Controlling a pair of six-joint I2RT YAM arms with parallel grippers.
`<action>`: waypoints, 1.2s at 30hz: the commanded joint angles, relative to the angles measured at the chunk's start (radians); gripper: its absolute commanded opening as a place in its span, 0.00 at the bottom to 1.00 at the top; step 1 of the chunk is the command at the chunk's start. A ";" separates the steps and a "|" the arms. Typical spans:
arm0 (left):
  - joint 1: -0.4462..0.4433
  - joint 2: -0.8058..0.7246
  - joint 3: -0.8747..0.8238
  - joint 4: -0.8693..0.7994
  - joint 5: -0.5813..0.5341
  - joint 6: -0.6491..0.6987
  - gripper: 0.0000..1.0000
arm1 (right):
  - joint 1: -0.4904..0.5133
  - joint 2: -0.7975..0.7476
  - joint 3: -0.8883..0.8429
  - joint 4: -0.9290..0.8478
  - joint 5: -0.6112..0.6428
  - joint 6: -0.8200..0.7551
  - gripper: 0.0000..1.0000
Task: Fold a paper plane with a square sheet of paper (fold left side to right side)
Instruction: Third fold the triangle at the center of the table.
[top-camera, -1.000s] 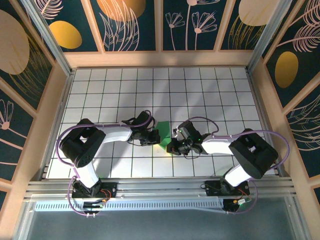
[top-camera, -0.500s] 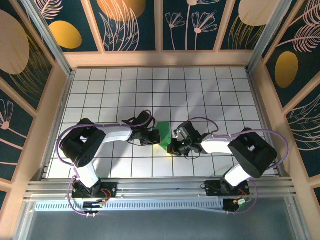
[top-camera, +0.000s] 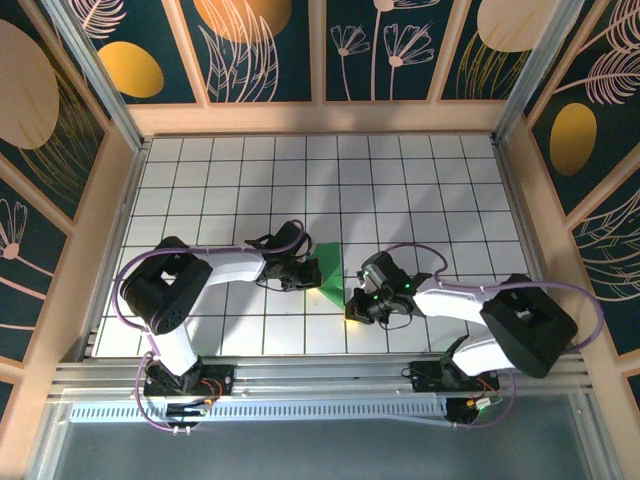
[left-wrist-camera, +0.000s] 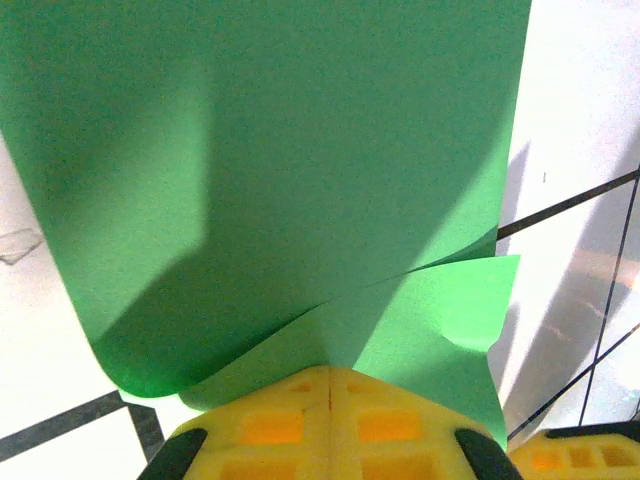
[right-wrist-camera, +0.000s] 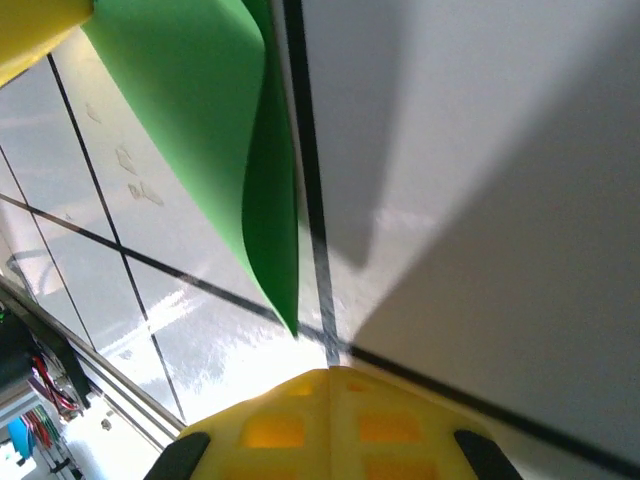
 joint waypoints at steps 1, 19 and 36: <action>0.001 0.054 -0.009 -0.092 -0.097 0.012 0.00 | 0.005 -0.077 0.030 -0.104 0.028 0.001 0.00; 0.000 0.048 -0.007 -0.092 -0.089 0.009 0.00 | 0.002 0.175 0.176 0.100 0.072 -0.037 0.00; 0.000 0.037 0.005 -0.080 -0.078 0.011 0.00 | -0.013 0.243 0.096 0.067 0.069 -0.027 0.00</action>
